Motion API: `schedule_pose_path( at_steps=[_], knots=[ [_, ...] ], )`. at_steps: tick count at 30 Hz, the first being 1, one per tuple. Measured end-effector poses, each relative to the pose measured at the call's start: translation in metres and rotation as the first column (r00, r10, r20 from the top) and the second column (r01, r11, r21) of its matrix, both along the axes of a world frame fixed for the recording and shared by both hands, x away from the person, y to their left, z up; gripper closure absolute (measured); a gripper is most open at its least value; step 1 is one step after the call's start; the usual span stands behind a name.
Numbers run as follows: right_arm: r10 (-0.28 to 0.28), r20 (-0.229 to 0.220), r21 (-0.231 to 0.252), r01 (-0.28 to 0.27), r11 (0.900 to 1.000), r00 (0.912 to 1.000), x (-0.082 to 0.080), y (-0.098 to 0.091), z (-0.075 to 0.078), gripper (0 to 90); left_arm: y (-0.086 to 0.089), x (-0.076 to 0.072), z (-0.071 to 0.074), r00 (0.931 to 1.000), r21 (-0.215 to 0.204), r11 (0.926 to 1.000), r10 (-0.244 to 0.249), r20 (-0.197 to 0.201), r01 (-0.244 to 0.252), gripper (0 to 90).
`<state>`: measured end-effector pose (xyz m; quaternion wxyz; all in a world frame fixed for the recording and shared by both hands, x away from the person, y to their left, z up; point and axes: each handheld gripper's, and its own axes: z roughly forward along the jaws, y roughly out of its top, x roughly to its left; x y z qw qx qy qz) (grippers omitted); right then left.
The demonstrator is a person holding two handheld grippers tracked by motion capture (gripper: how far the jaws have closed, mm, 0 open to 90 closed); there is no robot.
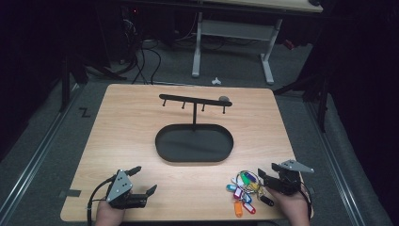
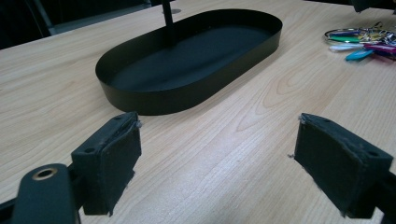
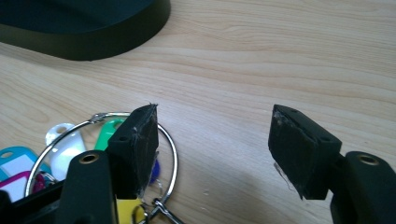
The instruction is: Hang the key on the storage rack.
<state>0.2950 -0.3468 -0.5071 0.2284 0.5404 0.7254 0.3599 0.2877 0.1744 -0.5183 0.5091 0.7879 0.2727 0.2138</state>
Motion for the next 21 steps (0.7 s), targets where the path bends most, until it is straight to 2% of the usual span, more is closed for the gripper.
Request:
schedule_pose_path(
  at_steps=[5,10,16,21],
  knots=[
    [0.045,-0.022,-0.011,-0.045,0.9989,0.9987,0.002,0.011,-0.003,34.1,-0.001,-0.001,0.001,0.9999,0.005,1.0000,-0.006,0.010,0.006,15.1],
    [0.065,0.014,-0.010,-0.065,0.9979,0.9978,0.000,0.022,0.001,32.2,-0.002,0.000,0.000,1.0000,0.007,1.0000,-0.004,0.007,0.004,15.1],
    [0.125,0.016,-0.049,-0.124,0.9911,0.9921,-0.003,0.040,0.003,31.9,-0.003,0.000,0.000,0.9999,0.015,0.9998,-0.011,0.011,0.011,15.1],
    [0.149,0.023,-0.056,-0.148,0.9875,0.9886,-0.003,0.049,0.004,31.8,-0.003,0.000,0.000,0.9999,0.010,0.9999,-0.009,0.010,0.008,15.1]
  ],
)
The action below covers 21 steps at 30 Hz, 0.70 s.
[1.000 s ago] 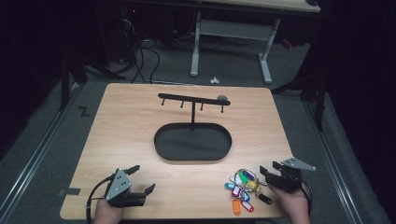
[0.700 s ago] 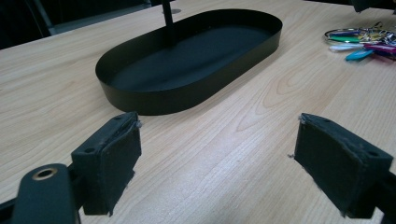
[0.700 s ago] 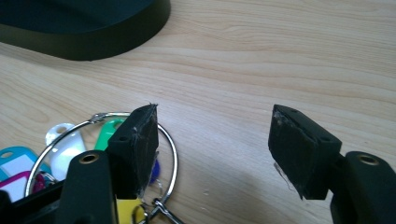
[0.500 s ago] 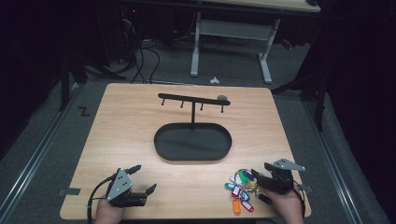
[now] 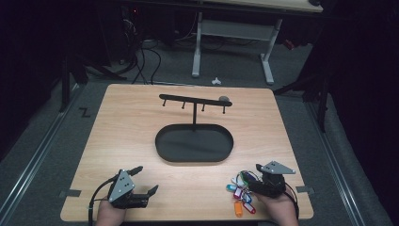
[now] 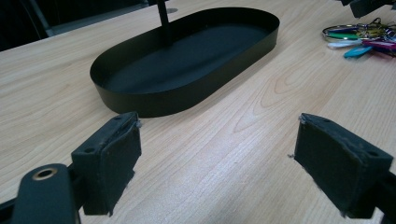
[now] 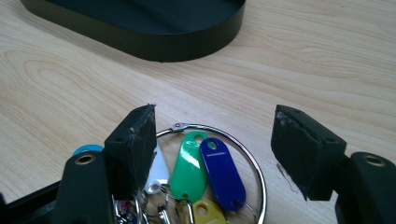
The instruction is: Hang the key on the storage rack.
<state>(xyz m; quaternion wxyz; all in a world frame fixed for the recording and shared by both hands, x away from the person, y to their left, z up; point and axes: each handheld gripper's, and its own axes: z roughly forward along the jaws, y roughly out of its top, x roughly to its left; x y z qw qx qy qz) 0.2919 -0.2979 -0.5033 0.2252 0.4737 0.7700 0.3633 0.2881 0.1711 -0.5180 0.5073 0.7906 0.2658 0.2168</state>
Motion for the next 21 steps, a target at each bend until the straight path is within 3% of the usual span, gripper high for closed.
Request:
schedule_pose_path(
  at_steps=[9,15,21],
  knots=[
    [0.021,0.010,-0.005,-0.021,0.9998,0.9997,-0.0013,0.0055,0.0018,30.0,0.0007,-0.0005,0.0008,1.0000,0.000,1.0000,-0.001,0.002,0.001,15.0],
    [0.025,-0.011,0.027,-0.025,0.9993,0.9996,-0.0015,0.0081,0.0041,27.5,0.0003,-0.0006,0.0006,1.0000,0.001,1.0000,0.000,0.001,0.000,15.0],
    [0.034,-0.046,0.017,-0.033,0.9993,0.9984,0.0012,0.0069,0.0067,30.2,0.0008,0.0005,-0.0003,1.0000,0.004,1.0000,0.003,0.000,-0.003,15.0]
  ],
)
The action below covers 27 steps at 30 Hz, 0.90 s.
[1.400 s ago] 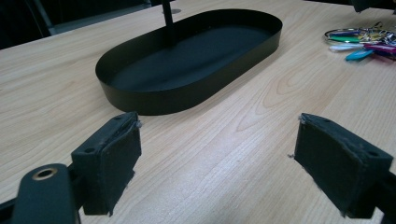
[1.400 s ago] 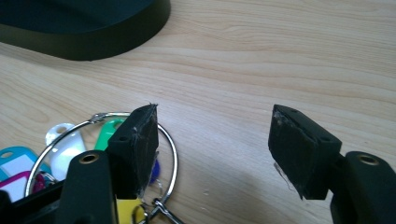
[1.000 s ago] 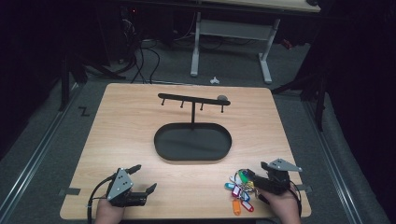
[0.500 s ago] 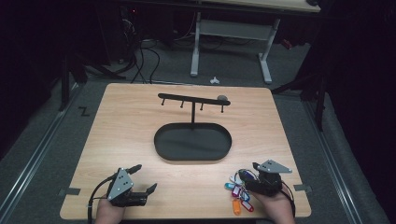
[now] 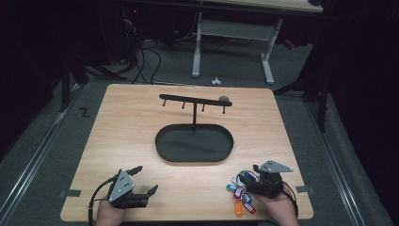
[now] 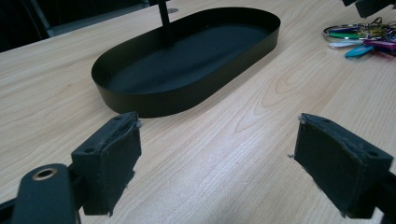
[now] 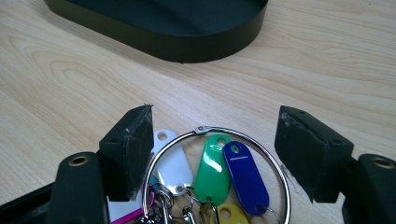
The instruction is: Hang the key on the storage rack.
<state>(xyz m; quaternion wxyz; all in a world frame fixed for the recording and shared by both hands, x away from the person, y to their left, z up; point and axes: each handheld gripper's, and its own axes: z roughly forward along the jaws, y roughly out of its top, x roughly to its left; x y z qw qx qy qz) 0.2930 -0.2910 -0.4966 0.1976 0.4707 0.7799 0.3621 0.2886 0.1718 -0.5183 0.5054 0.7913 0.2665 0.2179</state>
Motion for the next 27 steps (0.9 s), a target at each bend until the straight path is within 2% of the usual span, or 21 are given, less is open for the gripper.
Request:
schedule_pose_path(
  at_steps=[4,7,8,13,16,19,20,27],
  knots=[
    [-0.003,-0.040,-0.028,0.002,0.9996,0.9992,0.003,0.002,0.009,32.0,0.001,0.001,0.000,1.0000,-0.003,1.0000,0.000,-0.001,0.000,15.0],
    [0.024,-0.081,-0.071,-0.030,0.9970,0.9964,0.007,0.007,0.014,32.1,0.002,0.000,0.000,1.0000,-0.008,1.0000,-0.004,0.000,0.004,15.1],
    [0.033,-0.100,-0.099,-0.043,0.9941,0.9945,0.008,0.010,0.017,32.1,0.001,0.000,0.000,1.0000,-0.009,0.9999,-0.006,0.000,0.006,15.1],
    [0.064,-0.163,-0.145,-0.088,0.9855,0.9845,0.014,0.024,0.025,33.6,0.000,-0.001,0.001,0.9999,-0.010,0.9999,-0.011,0.005,0.011,15.1],
    [0.076,-0.220,-0.172,-0.116,0.9783,0.9725,0.020,0.031,0.029,36.4,0.000,-0.001,0.002,0.9999,-0.013,0.9998,-0.012,0.007,0.012,15.1],
    [0.107,-0.277,-0.201,-0.166,0.9654,0.9549,0.026,0.039,0.036,36.8,-0.001,-0.002,0.001,0.9999,-0.018,0.9997,-0.014,0.006,0.014,15.0],
    [0.105,-0.297,-0.205,-0.170,0.9638,0.9492,0.028,0.041,0.037,37.0,-0.001,-0.001,0.001,0.9998,-0.008,0.9998,-0.019,0.001,0.019,15.1],
    [0.105,-0.404,-0.239,-0.215,0.9469,0.9087,0.042,0.055,0.041,37.1,-0.002,-0.001,0.000,0.9999,-0.006,0.9998,-0.017,0.001,0.017,15.0]
  ],
)
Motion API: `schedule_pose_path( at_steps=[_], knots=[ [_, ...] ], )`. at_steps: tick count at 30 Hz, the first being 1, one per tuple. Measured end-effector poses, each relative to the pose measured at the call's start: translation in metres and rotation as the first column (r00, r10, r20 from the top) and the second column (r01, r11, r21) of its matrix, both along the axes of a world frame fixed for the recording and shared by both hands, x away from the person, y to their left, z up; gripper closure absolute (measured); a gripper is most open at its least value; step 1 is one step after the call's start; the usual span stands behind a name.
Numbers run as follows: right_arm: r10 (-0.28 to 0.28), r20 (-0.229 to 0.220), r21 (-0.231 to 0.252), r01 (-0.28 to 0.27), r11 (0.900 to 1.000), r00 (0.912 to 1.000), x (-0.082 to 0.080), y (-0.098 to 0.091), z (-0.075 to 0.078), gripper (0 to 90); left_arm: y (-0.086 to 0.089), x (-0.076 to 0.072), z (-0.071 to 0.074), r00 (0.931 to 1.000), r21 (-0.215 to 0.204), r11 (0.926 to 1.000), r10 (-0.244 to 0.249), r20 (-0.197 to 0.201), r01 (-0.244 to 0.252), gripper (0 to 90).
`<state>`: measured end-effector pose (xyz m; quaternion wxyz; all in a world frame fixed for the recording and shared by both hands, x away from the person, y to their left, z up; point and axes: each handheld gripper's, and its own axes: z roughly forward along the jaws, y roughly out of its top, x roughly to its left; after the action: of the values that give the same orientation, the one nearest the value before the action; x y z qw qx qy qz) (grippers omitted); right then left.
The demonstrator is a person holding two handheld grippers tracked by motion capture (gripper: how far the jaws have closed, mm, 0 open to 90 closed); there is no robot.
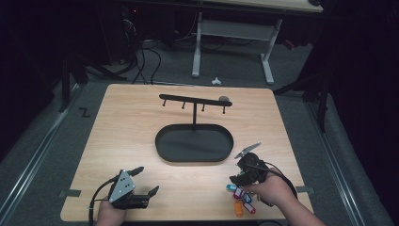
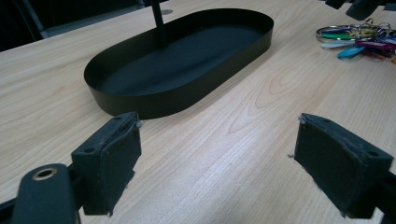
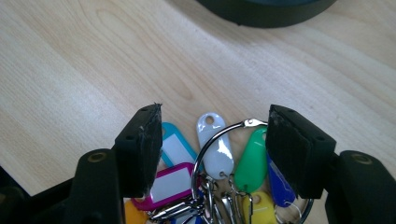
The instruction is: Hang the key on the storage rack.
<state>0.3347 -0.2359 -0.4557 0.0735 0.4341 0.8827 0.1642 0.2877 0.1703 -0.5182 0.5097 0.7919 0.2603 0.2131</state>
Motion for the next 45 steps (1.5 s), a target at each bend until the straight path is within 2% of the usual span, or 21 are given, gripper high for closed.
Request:
schedule_pose_path(
  at_steps=[6,8,10,14,16,18,19,21,24,26,29,30,31,33,35,37,39,40,43,44,45],
  knots=[
    [-0.018,-0.090,-0.067,0.012,0.9977,0.9958,0.006,0.012,-0.002,40.0,0.000,0.000,0.000,1.0000,-0.001,1.0000,0.002,0.000,-0.002,15.0],
    [-0.034,-0.131,-0.098,0.021,0.9949,0.9908,0.009,0.015,-0.004,44.6,-0.001,0.000,0.000,1.0000,-0.003,1.0000,-0.001,0.005,0.001,15.0],
    [-0.061,-0.185,-0.124,0.038,0.9916,0.9809,0.013,0.017,-0.007,48.8,-0.002,0.000,0.000,1.0000,-0.009,1.0000,-0.002,0.008,0.002,15.0],
    [-0.089,-0.232,-0.149,0.055,0.9873,0.9687,0.022,0.020,-0.014,57.0,-0.001,0.000,0.000,1.0000,-0.006,1.0000,-0.003,0.006,0.003,15.0],
    [-0.087,-0.249,-0.169,0.045,0.9846,0.9646,0.023,0.022,-0.018,60.9,-0.001,-0.001,0.000,0.9999,-0.001,1.0000,-0.008,0.006,0.008,15.0],
    [-0.068,-0.245,-0.189,0.021,0.9817,0.9670,0.026,0.022,-0.021,64.6,-0.001,-0.001,0.000,0.9999,-0.002,1.0000,-0.009,0.007,0.009,15.0],
    [-0.086,-0.258,-0.187,0.037,0.9816,0.9624,0.027,0.023,-0.021,66.8,-0.001,-0.001,0.000,0.9999,-0.002,0.9999,-0.010,0.008,0.010,15.0],
    [-0.088,-0.266,-0.187,0.038,0.9816,0.9600,0.028,0.023,-0.022,69.3,-0.001,-0.001,0.000,0.9999,-0.003,0.9999,-0.010,0.008,0.010,15.0],
    [-0.073,-0.271,-0.189,0.021,0.9817,0.9597,0.028,0.022,-0.024,73.2,-0.001,-0.001,0.000,0.9999,-0.002,1.0000,-0.009,0.007,0.009,15.0],
    [-0.062,-0.278,-0.174,0.013,0.9846,0.9586,0.028,0.021,-0.025,75.9,-0.002,-0.001,0.000,0.9999,0.001,0.9999,-0.012,0.005,0.012,15.0],
    [-0.032,-0.272,-0.170,-0.015,0.9852,0.9618,0.027,0.022,-0.023,88.6,-0.003,-0.001,0.000,0.9999,-0.002,1.0000,-0.009,0.004,0.009,15.0],
    [-0.026,-0.271,-0.179,-0.024,0.9836,0.9623,0.026,0.023,-0.022,90.0,-0.003,-0.001,0.000,0.9999,0.002,0.9999,-0.011,0.004,0.011,15.0],
    [-0.037,-0.273,-0.184,-0.015,0.9828,0.9613,0.024,0.024,-0.021,90.0,-0.003,-0.001,-0.001,0.9999,0.002,0.9999,-0.012,0.004,0.012,15.0],
    [-0.005,-0.253,-0.186,-0.044,0.9815,0.9673,0.024,0.022,-0.019,90.0,-0.003,-0.001,-0.001,0.9999,0.003,0.9999,-0.011,0.004,0.011,15.0],
    [-0.020,-0.249,-0.176,-0.025,0.9842,0.9684,0.026,0.019,-0.016,88.0,-0.003,-0.001,-0.001,1.0000,-0.002,1.0000,-0.009,0.004,0.009,15.0],
    [-0.050,-0.272,-0.140,0.012,0.9901,0.9610,0.029,0.015,-0.015,75.0,-0.003,-0.001,-0.001,0.9999,-0.003,0.9999,-0.010,0.004,0.010,15.0],
    [-0.099,-0.295,-0.127,0.064,0.9899,0.9503,0.030,0.015,-0.016,68.6,-0.003,-0.001,-0.001,0.9999,0.002,1.0000,-0.010,0.004,0.010,15.0],
    [-0.101,-0.302,-0.135,0.062,0.9890,0.9479,0.030,0.015,-0.019,65.9,-0.003,-0.001,-0.001,0.9999,0.001,0.9999,-0.011,0.005,0.011,15.0],
    [-0.091,-0.312,-0.188,0.032,0.9817,0.9458,0.028,0.017,-0.029,68.1,-0.003,-0.001,-0.001,0.9999,0.002,0.9999,-0.011,0.006,0.011,15.0],
    [-0.076,-0.295,-0.202,0.016,0.9792,0.9525,0.027,0.019,-0.029,72.2,-0.003,-0.001,-0.001,0.9999,0.000,0.9999,-0.011,0.004,0.011,15.0],
    [-0.071,-0.289,-0.212,0.008,0.9772,0.9547,0.026,0.020,-0.029,74.8,-0.003,-0.001,-0.001,0.9999,-0.001,0.9999,-0.011,0.004,0.011,15.0]
  ],
)
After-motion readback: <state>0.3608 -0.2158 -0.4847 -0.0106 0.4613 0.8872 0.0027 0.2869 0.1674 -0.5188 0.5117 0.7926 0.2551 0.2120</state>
